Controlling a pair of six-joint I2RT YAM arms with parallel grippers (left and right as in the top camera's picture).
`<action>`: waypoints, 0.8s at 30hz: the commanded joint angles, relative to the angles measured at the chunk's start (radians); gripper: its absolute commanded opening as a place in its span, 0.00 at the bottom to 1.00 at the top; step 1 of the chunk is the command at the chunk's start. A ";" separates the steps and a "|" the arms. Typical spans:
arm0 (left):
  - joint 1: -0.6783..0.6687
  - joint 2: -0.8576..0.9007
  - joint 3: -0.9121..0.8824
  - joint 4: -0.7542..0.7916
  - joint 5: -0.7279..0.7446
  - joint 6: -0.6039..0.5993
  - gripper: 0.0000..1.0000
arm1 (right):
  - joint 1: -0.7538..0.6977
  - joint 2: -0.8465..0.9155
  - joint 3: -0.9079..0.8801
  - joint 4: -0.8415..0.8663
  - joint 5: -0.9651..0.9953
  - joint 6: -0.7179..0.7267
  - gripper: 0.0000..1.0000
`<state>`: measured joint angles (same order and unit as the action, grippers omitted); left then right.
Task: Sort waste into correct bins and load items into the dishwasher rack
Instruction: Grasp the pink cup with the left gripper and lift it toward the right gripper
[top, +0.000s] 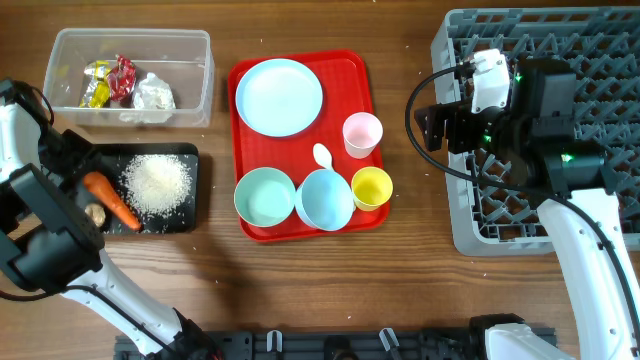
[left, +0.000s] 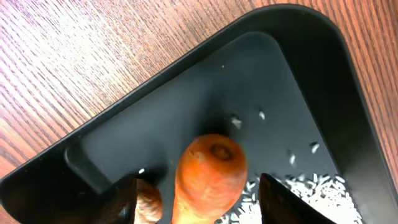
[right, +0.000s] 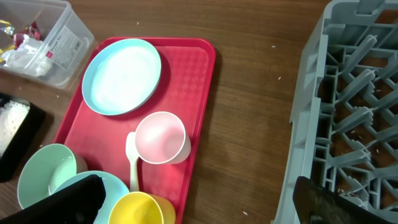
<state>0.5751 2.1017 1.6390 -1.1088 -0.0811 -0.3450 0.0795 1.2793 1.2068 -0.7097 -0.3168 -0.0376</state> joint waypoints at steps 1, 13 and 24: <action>0.003 -0.009 -0.004 0.004 0.001 -0.007 0.68 | 0.002 0.008 0.010 0.002 0.003 0.013 1.00; -0.319 -0.290 0.241 -0.122 0.343 0.222 0.76 | 0.002 0.008 0.010 0.014 0.003 0.014 1.00; -0.916 -0.132 0.239 0.028 0.263 0.263 0.82 | 0.002 0.016 0.010 0.021 -0.050 0.011 1.00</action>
<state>-0.2691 1.9263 1.8820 -1.0779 0.1997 -0.1055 0.0795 1.2797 1.2068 -0.6945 -0.3378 -0.0376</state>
